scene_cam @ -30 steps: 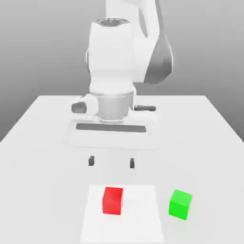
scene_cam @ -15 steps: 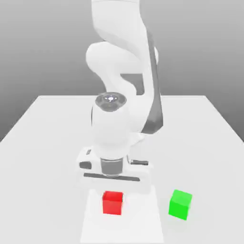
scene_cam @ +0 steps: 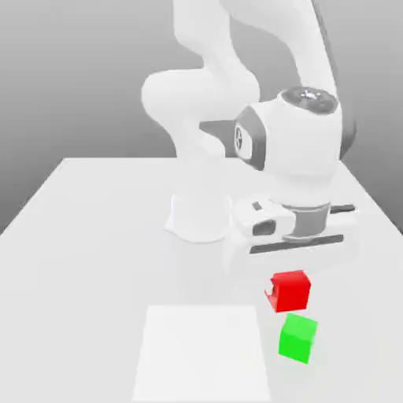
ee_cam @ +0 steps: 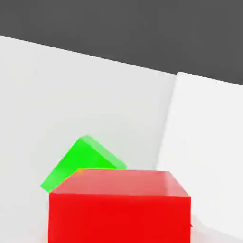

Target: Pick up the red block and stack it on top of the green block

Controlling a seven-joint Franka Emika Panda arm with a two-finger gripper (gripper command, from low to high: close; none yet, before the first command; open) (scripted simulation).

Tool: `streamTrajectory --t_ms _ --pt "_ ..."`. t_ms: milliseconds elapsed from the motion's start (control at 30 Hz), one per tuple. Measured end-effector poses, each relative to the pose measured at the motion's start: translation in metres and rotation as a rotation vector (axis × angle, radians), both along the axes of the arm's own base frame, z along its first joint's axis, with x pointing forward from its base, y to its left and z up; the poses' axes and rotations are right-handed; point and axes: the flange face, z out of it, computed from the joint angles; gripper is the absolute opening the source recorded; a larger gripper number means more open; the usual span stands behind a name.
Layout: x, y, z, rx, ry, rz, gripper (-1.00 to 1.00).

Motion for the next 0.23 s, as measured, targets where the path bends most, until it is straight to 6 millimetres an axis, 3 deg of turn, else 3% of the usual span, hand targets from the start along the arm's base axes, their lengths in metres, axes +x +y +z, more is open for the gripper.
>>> streamTrajectory --t_ms 33,100,133,233 --pt "0.006 -0.012 -0.010 0.000 0.000 -0.033 -1.00" --pt "0.008 -0.017 -0.032 0.000 0.000 -0.047 -1.00" --pt "0.008 -0.018 -0.041 0.000 0.000 -0.048 1.00" --pt "0.008 -0.018 -0.041 0.000 0.000 -0.048 1.00"
